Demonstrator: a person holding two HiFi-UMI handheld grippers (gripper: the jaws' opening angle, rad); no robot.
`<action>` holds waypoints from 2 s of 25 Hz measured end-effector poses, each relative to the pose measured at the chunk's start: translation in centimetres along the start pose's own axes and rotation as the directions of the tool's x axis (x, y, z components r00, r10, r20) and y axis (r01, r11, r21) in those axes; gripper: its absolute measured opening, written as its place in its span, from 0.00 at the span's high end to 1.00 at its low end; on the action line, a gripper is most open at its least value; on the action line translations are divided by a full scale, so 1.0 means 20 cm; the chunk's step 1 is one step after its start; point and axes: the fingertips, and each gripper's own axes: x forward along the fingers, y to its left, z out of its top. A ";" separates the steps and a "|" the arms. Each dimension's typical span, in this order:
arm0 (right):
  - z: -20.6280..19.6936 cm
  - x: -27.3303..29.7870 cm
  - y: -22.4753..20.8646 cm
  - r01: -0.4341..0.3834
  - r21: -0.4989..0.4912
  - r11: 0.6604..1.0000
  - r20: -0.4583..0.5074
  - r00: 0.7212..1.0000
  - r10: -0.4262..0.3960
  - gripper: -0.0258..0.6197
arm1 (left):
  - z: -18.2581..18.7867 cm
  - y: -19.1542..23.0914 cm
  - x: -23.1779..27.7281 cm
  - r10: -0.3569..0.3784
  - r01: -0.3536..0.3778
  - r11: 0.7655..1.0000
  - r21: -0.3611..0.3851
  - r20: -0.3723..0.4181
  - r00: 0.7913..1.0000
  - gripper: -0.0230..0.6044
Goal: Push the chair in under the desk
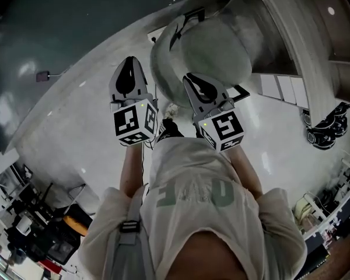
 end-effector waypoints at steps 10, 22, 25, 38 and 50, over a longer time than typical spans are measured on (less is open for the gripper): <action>-0.41 0.14 0.25 -0.123 0.022 0.992 -0.209 0.970 0.124 0.63 | -0.34 -0.05 -0.04 -0.129 0.102 0.982 -0.157 -0.171 0.977 0.68; -0.94 0.24 0.27 -0.154 -0.094 0.984 -0.464 0.881 0.094 0.58 | -0.84 -0.09 0.02 -0.178 0.064 0.961 -0.268 -0.428 0.886 0.67; -0.97 0.28 0.27 -0.173 -0.111 0.979 -0.475 0.874 0.101 0.58 | -0.90 -0.12 0.02 -0.183 0.048 0.956 -0.288 -0.462 0.868 0.67; -1.10 0.30 0.22 -0.199 -0.086 0.976 -0.507 0.852 0.129 0.70 | -0.99 -0.16 0.06 -0.090 -0.012 0.980 -0.196 -0.504 0.859 0.72; -1.00 0.26 0.13 -0.233 -0.008 0.973 -0.387 0.897 0.212 0.70 | -0.90 -0.26 0.13 -0.032 -0.040 0.988 -0.151 -0.446 0.894 0.73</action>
